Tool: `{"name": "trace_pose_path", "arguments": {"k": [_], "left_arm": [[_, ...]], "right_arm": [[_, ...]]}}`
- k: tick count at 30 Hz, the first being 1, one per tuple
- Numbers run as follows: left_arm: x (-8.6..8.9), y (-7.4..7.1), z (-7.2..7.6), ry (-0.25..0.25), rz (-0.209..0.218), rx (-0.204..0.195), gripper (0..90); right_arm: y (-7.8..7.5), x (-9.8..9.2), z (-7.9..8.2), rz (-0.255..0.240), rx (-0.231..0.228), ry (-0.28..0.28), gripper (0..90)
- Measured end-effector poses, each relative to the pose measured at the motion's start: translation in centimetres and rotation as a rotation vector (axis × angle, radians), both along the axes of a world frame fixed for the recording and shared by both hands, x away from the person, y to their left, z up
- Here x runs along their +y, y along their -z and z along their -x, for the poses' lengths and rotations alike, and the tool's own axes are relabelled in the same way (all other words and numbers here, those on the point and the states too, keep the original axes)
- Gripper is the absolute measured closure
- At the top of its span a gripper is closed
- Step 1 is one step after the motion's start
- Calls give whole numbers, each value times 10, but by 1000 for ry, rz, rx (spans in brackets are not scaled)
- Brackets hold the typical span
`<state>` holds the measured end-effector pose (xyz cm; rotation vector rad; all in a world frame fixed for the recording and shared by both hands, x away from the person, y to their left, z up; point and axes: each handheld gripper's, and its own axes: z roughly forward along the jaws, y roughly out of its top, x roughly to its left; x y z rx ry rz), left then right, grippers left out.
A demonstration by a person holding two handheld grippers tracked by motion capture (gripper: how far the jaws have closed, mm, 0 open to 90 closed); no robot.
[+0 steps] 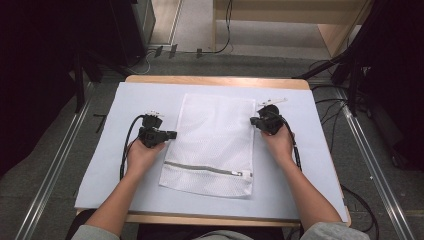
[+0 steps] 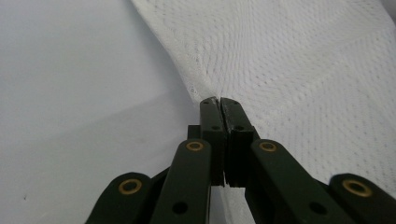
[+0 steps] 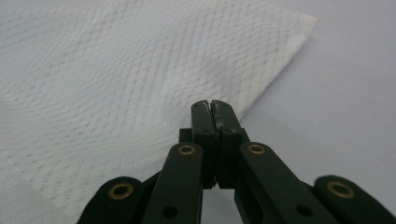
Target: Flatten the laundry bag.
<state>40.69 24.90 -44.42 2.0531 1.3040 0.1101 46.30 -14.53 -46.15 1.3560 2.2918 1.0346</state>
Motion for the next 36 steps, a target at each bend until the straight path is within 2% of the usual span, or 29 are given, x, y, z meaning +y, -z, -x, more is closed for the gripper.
{"name": "trace_pose_path", "arguments": {"k": [5,10,13,15,16,19,21,24,30,33,36], "left_arm": [[-1,-2,6,15,-31,-14,898],[4,-1,11,-1,-3,3,897],[4,2,10,-4,-12,4,884],[5,2,8,-9,-2,5,842],[5,1,8,-10,-3,1,792],[5,-5,10,-5,-16,-31,683],[5,-9,10,3,0,-25,645],[6,-13,9,17,32,-23,605],[4,-19,15,49,41,-21,567],[2,-23,18,56,57,-29,547],[-1,-25,20,69,64,-19,520]], "right_arm": [[3,1,-3,-4,-9,2,900],[5,4,-3,-5,-10,-7,900],[6,6,-3,-4,-13,-8,900],[6,6,-3,-5,-10,-10,875],[6,6,-2,-6,-11,-10,849],[1,5,1,-17,-15,-18,766],[-1,5,4,-40,2,-22,745],[-5,8,9,-32,-4,-35,726],[-15,3,22,-61,4,-47,708],[-20,0,32,-78,3,-57,691],[-24,0,44,-89,-2,-78,685]]}}
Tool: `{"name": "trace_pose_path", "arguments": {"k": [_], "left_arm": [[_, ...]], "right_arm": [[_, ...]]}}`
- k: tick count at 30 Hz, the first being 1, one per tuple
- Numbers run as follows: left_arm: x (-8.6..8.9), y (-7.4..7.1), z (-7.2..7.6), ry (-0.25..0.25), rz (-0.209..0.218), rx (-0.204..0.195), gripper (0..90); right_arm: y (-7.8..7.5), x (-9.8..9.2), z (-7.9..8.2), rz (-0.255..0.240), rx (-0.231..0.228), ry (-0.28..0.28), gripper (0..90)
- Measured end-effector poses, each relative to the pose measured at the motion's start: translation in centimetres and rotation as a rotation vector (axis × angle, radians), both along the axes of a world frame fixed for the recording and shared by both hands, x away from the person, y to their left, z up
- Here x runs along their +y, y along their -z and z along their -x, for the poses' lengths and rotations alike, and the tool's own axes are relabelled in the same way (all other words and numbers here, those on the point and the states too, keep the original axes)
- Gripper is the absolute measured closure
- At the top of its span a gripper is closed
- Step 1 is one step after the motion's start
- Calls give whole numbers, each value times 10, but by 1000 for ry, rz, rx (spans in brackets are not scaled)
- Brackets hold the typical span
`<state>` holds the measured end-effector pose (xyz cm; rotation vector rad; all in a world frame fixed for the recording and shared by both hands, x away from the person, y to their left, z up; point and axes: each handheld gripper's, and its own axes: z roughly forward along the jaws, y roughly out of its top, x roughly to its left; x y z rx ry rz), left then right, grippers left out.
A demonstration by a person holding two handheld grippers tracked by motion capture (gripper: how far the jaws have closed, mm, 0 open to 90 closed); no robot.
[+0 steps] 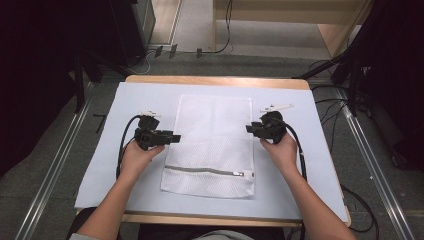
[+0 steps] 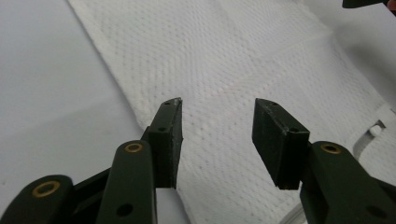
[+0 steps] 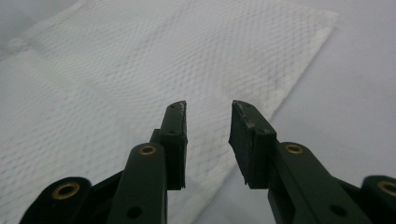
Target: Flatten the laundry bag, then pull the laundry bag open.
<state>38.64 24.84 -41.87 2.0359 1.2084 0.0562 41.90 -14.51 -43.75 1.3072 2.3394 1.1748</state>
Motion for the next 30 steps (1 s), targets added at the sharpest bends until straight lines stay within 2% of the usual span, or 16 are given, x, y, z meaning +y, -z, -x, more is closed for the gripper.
{"name": "trace_pose_path", "arguments": {"k": [3,10,13,17,30], "left_arm": [[-5,0,2,25,-20,9,506],[-16,-2,6,71,-15,25,504],[-19,-3,8,81,-12,22,506],[-28,-4,12,114,-19,9,506],[-61,-6,22,214,-28,-21,482]], "right_arm": [[-3,2,10,-5,10,-27,684],[-9,4,31,-24,0,-71,675],[-11,5,37,-27,-11,-86,674],[-11,4,48,-32,-2,-98,674],[-4,-13,77,-41,29,-96,665]]}}
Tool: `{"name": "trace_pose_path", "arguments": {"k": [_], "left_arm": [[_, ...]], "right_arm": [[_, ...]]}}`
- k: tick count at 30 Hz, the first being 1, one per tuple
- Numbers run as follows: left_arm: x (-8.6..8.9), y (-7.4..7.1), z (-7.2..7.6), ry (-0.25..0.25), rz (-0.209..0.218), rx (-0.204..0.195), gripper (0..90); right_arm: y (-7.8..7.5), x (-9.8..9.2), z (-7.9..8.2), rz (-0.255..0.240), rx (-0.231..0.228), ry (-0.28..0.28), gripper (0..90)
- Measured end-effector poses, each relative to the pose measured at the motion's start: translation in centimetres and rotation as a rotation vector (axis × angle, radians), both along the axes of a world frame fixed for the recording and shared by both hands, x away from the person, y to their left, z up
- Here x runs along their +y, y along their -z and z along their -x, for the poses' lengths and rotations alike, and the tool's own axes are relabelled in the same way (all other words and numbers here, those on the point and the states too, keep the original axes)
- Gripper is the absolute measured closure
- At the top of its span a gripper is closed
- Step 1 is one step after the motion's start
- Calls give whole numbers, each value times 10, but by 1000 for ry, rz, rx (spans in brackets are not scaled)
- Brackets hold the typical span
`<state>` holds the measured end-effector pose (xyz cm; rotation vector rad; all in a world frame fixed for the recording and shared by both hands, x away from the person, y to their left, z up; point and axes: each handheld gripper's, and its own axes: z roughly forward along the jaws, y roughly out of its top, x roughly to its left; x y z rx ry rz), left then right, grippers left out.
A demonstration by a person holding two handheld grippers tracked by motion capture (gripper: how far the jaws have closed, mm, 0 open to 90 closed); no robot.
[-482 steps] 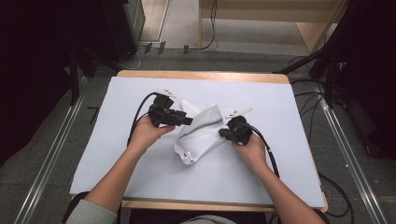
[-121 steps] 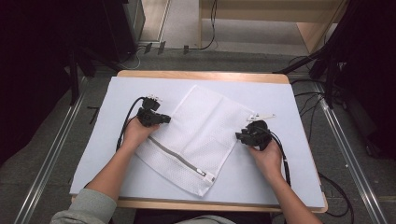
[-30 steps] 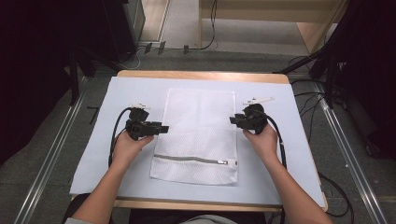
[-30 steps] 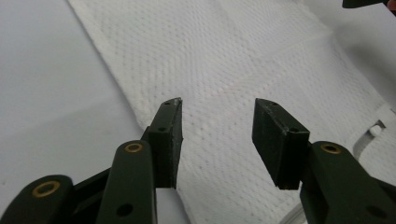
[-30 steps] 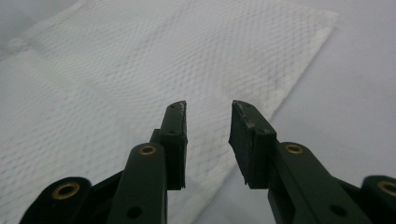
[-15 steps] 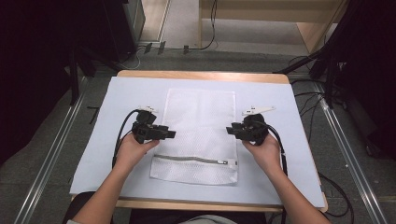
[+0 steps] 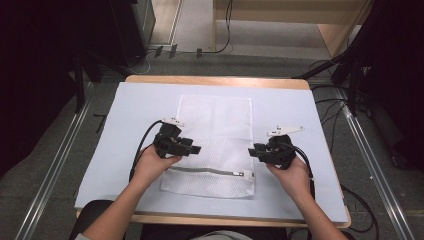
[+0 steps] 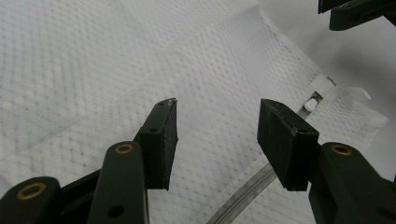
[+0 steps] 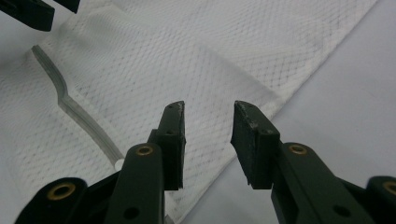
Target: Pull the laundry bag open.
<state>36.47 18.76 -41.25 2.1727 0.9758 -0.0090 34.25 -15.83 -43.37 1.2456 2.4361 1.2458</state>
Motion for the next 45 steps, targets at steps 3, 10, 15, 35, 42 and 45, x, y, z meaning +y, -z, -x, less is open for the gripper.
{"name": "trace_pose_path", "arguments": {"k": [3,10,15,35,42,45], "left_arm": [[-6,0,2,21,-4,1,477],[-20,0,7,73,-2,-16,453],[-27,1,10,105,4,-27,447],[-61,10,20,174,-12,-17,472],[-70,13,20,188,-1,-6,510],[-75,13,23,203,0,-18,539]], "right_arm": [[0,-2,7,-6,-7,-10,653],[2,-3,18,-15,-27,-31,552],[3,-2,21,-1,-31,-44,611],[23,12,28,70,79,-132,900],[32,16,30,117,102,-152,900],[33,16,31,116,91,-154,900]]}}
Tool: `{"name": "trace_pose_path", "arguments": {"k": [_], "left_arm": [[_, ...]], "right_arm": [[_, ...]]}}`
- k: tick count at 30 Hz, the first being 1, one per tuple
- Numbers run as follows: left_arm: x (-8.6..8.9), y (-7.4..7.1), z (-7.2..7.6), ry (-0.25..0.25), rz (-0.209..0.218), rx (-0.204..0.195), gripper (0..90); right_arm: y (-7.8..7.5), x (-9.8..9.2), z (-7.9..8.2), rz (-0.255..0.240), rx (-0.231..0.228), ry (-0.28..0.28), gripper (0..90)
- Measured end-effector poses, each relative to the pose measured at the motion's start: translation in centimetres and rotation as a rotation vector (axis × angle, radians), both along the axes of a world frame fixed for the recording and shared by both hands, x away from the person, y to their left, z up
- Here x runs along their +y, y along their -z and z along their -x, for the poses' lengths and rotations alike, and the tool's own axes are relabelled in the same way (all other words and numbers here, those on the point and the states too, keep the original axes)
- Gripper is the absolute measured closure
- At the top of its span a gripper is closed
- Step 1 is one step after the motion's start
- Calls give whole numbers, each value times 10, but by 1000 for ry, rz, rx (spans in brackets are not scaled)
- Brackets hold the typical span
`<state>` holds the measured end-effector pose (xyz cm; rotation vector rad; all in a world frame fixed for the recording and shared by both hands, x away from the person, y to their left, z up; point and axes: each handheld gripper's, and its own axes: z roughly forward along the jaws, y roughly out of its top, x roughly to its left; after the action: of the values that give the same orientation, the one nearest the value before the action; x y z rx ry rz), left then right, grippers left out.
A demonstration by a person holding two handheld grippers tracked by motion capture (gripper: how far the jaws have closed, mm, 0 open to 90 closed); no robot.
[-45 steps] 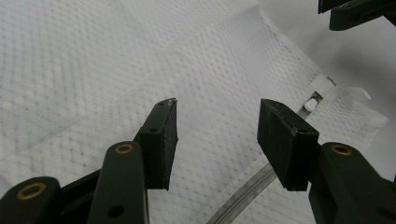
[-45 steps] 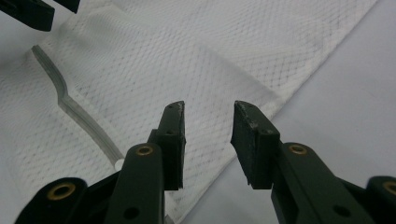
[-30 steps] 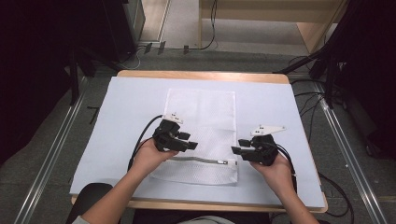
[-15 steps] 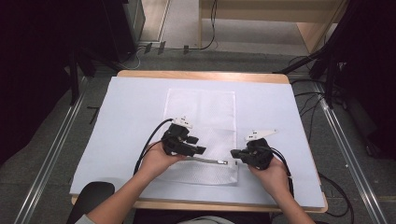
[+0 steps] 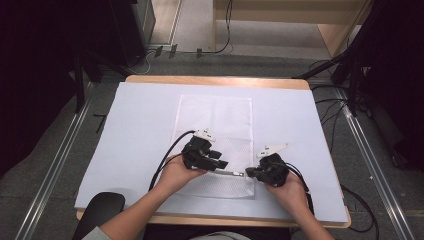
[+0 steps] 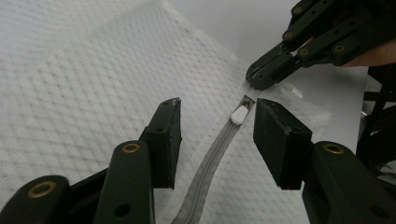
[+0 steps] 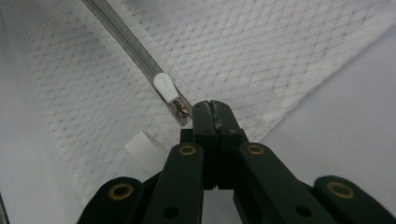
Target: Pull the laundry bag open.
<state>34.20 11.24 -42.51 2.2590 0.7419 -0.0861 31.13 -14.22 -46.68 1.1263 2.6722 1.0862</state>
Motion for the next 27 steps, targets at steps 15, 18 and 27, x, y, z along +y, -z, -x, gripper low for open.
{"name": "trace_pose_path", "arguments": {"k": [15,18,27], "left_arm": [[-24,16,3,25,-44,80,739],[-28,21,4,29,-61,99,757],[-37,32,4,6,-78,130,762]], "right_arm": [[5,-4,1,-32,-46,-39,900],[5,-4,2,-31,-50,-45,900],[6,-4,3,-23,-81,-66,900]]}}
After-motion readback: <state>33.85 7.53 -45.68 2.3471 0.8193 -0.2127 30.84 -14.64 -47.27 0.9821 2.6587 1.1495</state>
